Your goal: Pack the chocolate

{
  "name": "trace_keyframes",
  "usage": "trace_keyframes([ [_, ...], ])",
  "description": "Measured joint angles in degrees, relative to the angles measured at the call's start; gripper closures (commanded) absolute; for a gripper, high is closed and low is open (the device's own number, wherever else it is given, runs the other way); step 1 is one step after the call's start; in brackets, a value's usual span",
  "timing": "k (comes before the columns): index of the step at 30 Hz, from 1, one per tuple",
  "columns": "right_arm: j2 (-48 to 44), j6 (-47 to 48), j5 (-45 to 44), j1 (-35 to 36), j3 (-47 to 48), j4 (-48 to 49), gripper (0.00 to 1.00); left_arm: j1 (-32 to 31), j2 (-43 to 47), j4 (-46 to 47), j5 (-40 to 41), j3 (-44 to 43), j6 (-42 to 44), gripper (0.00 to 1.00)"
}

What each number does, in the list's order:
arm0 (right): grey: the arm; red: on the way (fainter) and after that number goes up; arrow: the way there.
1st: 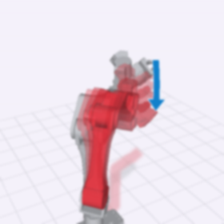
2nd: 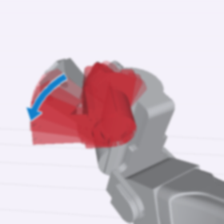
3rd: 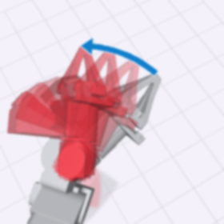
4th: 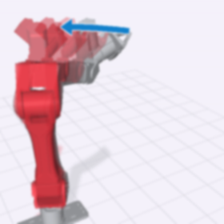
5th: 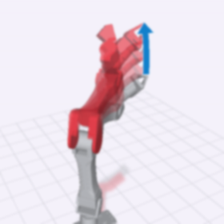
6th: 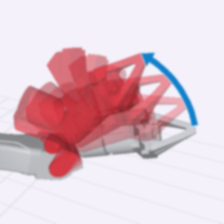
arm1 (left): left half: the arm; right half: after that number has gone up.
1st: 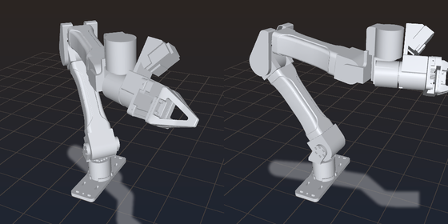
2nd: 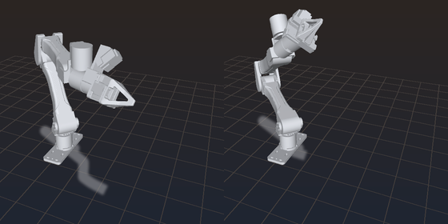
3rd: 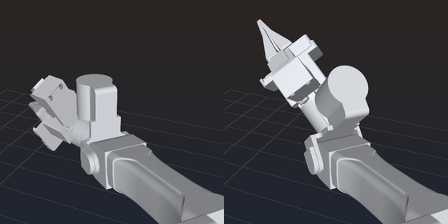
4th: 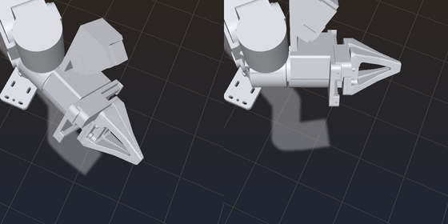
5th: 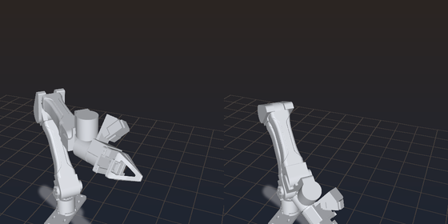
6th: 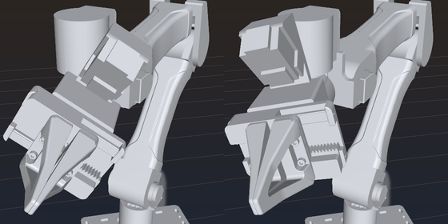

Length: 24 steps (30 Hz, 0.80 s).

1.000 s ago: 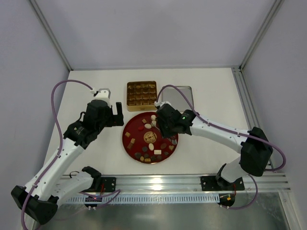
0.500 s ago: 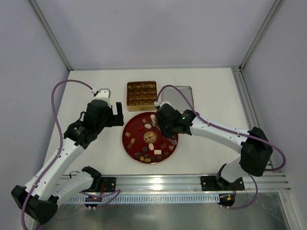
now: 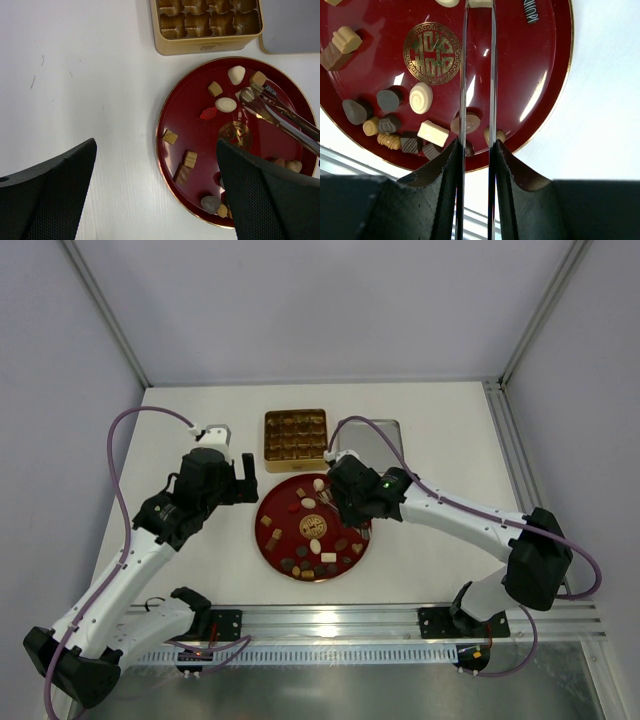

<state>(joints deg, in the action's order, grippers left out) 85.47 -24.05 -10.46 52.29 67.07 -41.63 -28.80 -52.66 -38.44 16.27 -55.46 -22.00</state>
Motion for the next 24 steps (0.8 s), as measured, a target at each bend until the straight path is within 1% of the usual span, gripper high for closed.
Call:
trace_keyframes([
  [14,-2.62,0.15,-0.66,0.04,2.62,-2.08,0.68,0.00,0.00,0.00,0.00,0.00,0.00,0.00],
  [20,-2.14,1.29,-0.98,-0.79,7.45,-2.58,0.69,0.00,0.00,0.00,0.00,0.00,0.00,0.00],
  [24,-0.17,2.67,-0.24,-3.89,12.07,-1.62,0.69,0.00,0.00,0.00,0.00,0.00,0.00,0.00],
])
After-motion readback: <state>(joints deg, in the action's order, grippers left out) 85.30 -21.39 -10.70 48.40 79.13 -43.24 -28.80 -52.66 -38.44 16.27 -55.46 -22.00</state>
